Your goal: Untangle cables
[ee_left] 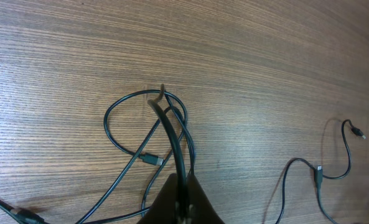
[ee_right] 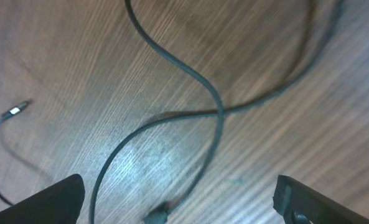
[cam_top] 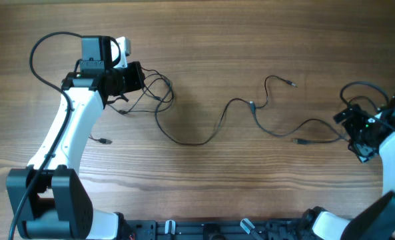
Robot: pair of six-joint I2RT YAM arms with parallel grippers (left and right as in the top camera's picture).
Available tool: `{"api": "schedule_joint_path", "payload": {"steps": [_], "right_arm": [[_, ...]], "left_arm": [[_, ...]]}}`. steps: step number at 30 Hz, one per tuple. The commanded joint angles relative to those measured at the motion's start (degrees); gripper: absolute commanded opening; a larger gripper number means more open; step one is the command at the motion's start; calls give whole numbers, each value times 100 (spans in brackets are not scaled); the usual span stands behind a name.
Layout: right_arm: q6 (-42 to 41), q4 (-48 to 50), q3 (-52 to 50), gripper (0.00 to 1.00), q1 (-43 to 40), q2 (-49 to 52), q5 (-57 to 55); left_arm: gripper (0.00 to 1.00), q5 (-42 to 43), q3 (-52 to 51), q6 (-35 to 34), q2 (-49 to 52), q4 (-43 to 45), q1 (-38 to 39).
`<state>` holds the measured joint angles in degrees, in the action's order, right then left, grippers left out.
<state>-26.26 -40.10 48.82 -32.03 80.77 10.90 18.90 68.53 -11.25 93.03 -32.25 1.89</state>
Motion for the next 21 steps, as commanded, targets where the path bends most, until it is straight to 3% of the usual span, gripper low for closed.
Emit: {"api": "schedule_joint_path", "payload": {"steps": [1,4,9,12,15,16,17,19,20,21], "right_arm": [[94,264,-57,100,275,688,245],[42,579,-57,100,710,1139,15],[-977,1419,-57,100,1567,1545,-149],[-927,966,-59,100,2026,1958,-938],[-935,800,-59,98,2120,2398,-988],[-922,857,-55,92,2120,2446,-988],[-828,898,-46,73,2120,2444,-986],[-625,756,111,16,2120,2420,-992],[-507,319,483,4,2109,2350,-1143],[-446,2,752,4,2109,2291,-1307]], "left_arm": [[4,-35,37,-31,52,15,15],[4,-35,37,-31,52,17,15],[4,-35,37,-31,52,15,15],[4,-35,37,-33,52,15,15],[4,-35,37,-31,52,11,13],[4,-35,37,-31,52,-2,15],[4,-35,37,-31,52,-13,15],[4,-35,37,-33,52,-70,15],[4,-35,37,-33,52,-116,15],[4,-35,37,-33,52,-129,15]]}}
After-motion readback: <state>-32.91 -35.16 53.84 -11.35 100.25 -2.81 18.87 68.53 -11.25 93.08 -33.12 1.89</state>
